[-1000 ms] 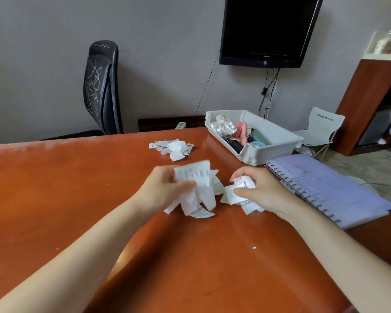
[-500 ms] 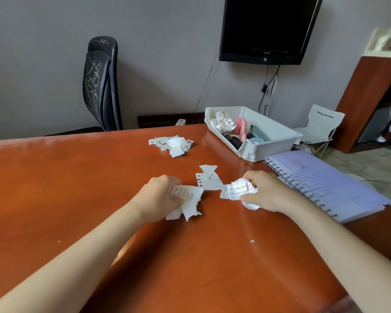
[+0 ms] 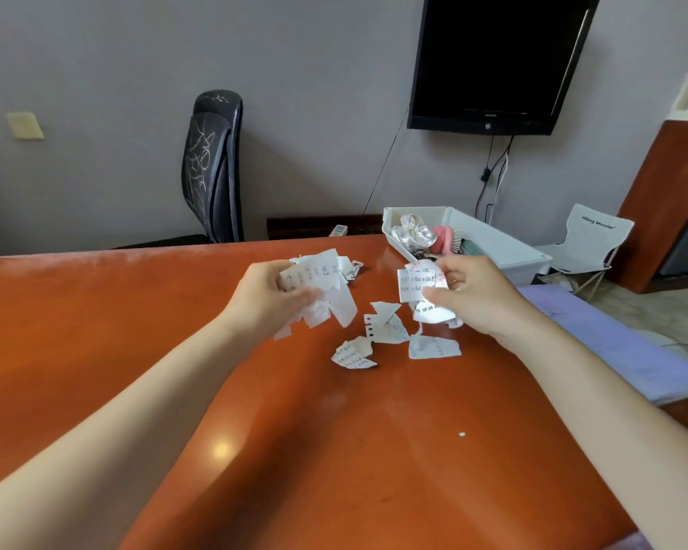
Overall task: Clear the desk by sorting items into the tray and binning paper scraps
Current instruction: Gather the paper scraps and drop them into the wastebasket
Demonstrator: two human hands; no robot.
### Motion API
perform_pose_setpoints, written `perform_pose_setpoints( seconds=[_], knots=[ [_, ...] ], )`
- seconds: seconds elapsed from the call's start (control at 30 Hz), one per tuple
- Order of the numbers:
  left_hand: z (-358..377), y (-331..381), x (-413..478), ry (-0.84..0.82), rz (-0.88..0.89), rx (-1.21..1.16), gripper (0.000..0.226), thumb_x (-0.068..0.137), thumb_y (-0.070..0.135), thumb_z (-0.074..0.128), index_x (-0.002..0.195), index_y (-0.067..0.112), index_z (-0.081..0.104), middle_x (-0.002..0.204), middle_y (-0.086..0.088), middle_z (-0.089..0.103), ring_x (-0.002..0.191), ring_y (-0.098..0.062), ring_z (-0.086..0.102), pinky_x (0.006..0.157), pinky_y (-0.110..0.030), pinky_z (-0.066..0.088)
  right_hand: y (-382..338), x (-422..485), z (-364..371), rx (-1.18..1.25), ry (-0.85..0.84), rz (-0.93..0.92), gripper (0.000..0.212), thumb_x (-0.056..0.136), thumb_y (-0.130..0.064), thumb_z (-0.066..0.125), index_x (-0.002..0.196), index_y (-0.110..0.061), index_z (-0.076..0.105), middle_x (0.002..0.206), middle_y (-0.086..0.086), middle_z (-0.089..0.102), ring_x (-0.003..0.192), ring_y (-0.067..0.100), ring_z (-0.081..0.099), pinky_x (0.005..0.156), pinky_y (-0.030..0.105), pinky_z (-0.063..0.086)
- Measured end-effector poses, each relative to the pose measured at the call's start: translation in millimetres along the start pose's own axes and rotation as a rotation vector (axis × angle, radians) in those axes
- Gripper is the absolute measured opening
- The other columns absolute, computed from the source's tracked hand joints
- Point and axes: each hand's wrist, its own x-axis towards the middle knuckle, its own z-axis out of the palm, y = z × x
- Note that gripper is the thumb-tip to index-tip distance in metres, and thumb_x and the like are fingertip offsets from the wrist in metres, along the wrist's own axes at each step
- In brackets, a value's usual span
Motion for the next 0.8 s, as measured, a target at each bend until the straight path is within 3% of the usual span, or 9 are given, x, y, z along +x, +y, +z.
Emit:
perform_pose_setpoints(
  seconds=[0.13, 0.23, 0.37, 0.47, 0.6, 0.7, 0.8],
  knots=[
    [-31.6, 10.6, -4.7, 0.044, 0.035, 0.036, 0.006, 0.082, 0.017, 0.069, 0.082, 0.017, 0.064, 0.074, -0.001, 0.066, 0.055, -0.009, 0.054, 0.047, -0.017, 0.045, -34.2, 2.2, 17.8, 0.074, -0.058, -0.084, 0.018, 0.087, -0.006, 0.063, 0.089, -0.024, 0.061, 0.087, -0.008, 0.066, 0.080, 0.012, 0.065, 0.056, 0.024, 0.047],
    [-63.7, 13.7, -17.5, 0.078, 0.044, 0.045, 0.007, 0.082, 0.018, 0.070, 0.085, 0.014, 0.065, 0.072, 0.000, 0.066, 0.053, -0.007, 0.053, 0.046, -0.015, 0.044, -65.5, 2.4, 36.4, 0.113, -0.127, -0.139, 0.018, 0.089, -0.008, 0.062, 0.090, -0.026, 0.061, 0.091, -0.008, 0.068, 0.080, 0.008, 0.066, 0.055, 0.021, 0.052],
    [-111.9, 4.7, -48.6, 0.157, 0.021, 0.058, 0.006, 0.083, 0.020, 0.068, 0.087, 0.016, 0.066, 0.078, -0.005, 0.070, 0.058, -0.010, 0.055, 0.051, -0.020, 0.045, -112.5, 1.1, 70.5, 0.113, -0.219, -0.236, 0.015, 0.089, -0.013, 0.063, 0.095, -0.027, 0.062, 0.098, -0.005, 0.070, 0.088, 0.010, 0.068, 0.068, 0.032, 0.059],
    [-151.3, -11.2, -78.9, 0.229, -0.024, 0.080, 0.007, 0.083, 0.018, 0.067, 0.089, 0.016, 0.068, 0.079, -0.010, 0.070, 0.058, -0.009, 0.055, 0.052, -0.022, 0.044, -148.8, -2.7, 104.4, 0.115, -0.293, -0.308, 0.016, 0.088, -0.013, 0.064, 0.103, -0.021, 0.065, 0.102, -0.003, 0.070, 0.092, 0.014, 0.068, 0.067, 0.028, 0.058],
    [-208.6, -33.4, -130.7, 0.352, -0.110, 0.133, 0.011, 0.084, 0.015, 0.067, 0.095, 0.014, 0.069, 0.083, 0.000, 0.071, 0.061, -0.005, 0.059, 0.050, -0.015, 0.046, -196.5, -19.1, 161.9, 0.153, -0.454, -0.415, 0.020, 0.088, -0.010, 0.063, 0.107, -0.015, 0.067, 0.097, -0.003, 0.070, 0.088, 0.012, 0.068, 0.054, 0.019, 0.056],
    [-249.4, -48.5, -176.8, 0.446, -0.184, 0.175, 0.008, 0.085, 0.014, 0.066, 0.093, 0.014, 0.066, 0.081, 0.008, 0.066, 0.063, -0.006, 0.060, 0.047, -0.010, 0.045, -230.9, -37.7, 213.3, 0.176, -0.575, -0.478, 0.021, 0.088, -0.011, 0.064, 0.108, -0.014, 0.066, 0.099, 0.001, 0.070, 0.091, 0.015, 0.068, 0.061, 0.023, 0.058],
    [-288.4, -62.9, -224.4, 0.549, -0.260, 0.168, 0.016, 0.083, 0.013, 0.069, 0.098, 0.014, 0.064, 0.087, 0.008, 0.064, 0.070, -0.008, 0.062, 0.050, -0.013, 0.047, -266.0, -62.9, 262.0, 0.182, -0.682, -0.551, 0.021, 0.088, -0.014, 0.063, 0.109, -0.017, 0.064, 0.105, 0.001, 0.069, 0.093, 0.015, 0.066, 0.056, 0.019, 0.051]
  ],
)
